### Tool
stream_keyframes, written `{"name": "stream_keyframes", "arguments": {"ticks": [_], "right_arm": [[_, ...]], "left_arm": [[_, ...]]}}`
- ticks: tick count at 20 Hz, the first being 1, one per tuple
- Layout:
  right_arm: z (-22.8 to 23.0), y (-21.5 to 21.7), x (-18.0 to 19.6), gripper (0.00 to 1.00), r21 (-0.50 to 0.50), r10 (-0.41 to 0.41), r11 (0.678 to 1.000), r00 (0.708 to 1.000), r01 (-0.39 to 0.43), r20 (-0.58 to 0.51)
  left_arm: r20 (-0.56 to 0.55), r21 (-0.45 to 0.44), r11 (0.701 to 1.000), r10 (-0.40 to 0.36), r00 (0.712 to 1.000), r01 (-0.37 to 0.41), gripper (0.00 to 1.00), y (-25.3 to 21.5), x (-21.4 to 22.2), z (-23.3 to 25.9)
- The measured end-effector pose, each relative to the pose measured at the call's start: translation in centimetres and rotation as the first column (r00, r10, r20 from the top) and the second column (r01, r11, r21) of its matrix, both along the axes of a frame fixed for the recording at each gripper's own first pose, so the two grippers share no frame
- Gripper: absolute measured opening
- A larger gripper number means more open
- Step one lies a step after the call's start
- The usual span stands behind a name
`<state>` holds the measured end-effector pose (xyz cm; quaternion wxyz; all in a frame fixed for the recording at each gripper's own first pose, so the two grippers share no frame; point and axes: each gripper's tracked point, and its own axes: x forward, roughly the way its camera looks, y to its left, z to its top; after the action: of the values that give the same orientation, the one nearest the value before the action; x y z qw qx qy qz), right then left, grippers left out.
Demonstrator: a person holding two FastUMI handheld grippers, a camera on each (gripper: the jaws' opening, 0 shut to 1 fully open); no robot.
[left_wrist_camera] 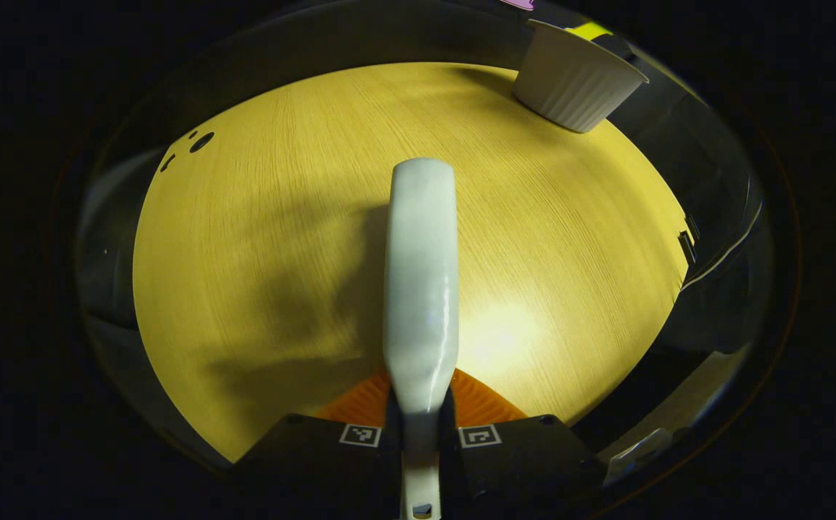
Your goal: Pick up the small broom and dustpan from the desktop, sweep the trash into the dustpan with the broom, and then empty the trash into the garbage bin.
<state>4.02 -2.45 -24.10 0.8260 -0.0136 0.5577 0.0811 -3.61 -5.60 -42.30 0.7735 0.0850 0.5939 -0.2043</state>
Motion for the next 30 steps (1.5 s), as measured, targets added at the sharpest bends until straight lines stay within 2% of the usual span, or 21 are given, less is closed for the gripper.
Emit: {"name": "stream_keyframes", "arguments": {"ticks": [4,8,9,10,13,14,15,18,22,24,30], "right_arm": [[-3.5,4.5,-3.3,0.34,0.024,0.067,0.997,0.998,-0.067,-0.01],[-11.0,8.3,-5.7,0.34,0.026,0.094,0.995,0.994,-0.093,-0.058],[-13.1,9.1,-6.1,0.31,0.022,0.108,0.994,0.992,-0.106,-0.073],[-15.2,9.7,-6.3,0.34,0.014,0.109,0.994,0.99,-0.108,-0.089],[-20.6,11.9,-6.4,0.34,0.032,0.087,0.996,0.989,-0.084,-0.116],[-22.0,12.4,-6.2,0.38,0.037,0.079,0.997,0.989,-0.075,-0.122],[-23.3,12.6,-6.1,0.35,0.033,0.069,0.997,0.989,-0.065,-0.128],[-26.7,13.2,-5.5,0.34,0.03,0.041,0.999,0.989,-0.037,-0.14],[-29.0,13.4,-5.3,0.35,0.036,0.017,0.999,0.987,-0.011,-0.159],[-29.8,13.0,-4.9,0.35,0.003,0.026,1.0,0.989,-0.026,-0.143],[-30.4,12.9,-5.5,0.38,0.002,0.039,0.999,0.986,-0.039,-0.16]], "left_arm": [[-0.002,0.019,1.0,0.021,1.0,-0.021,0.25,0.1,-0.1,0.1],[0.0,0.045,0.998,0.05,0.999,-0.05,0.25,0.4,-0.1,0.1],[-0.001,0.052,0.997,0.057,0.998,-0.057,0.25,0.3,-0.2,0.0],[-0.005,0.06,0.996,0.066,0.998,-0.066,0.25,0.2,-0.4,0.0],[0.0,0.08,0.993,0.085,0.996,-0.085,0.25,0.0,-0.4,0.0],[0.0,0.086,0.992,0.09,0.996,-0.089,0.26,0.0,-0.4,-0.1],[0.002,0.093,0.991,0.095,0.996,-0.094,0.27,0.0,-0.4,-0.2],[-0.005,0.113,0.987,0.119,0.993,-0.117,0.25,-0.2,-0.7,-0.5],[0.0,0.141,0.982,0.13,0.992,-0.129,0.25,-0.3,-0.6,-0.6],[0.003,0.157,0.98,0.125,0.992,-0.124,0.25,-0.4,-0.5,-0.6],[-0.002,0.175,0.976,0.128,0.992,-0.126,0.29,-0.8,-0.6,-0.6]]}}
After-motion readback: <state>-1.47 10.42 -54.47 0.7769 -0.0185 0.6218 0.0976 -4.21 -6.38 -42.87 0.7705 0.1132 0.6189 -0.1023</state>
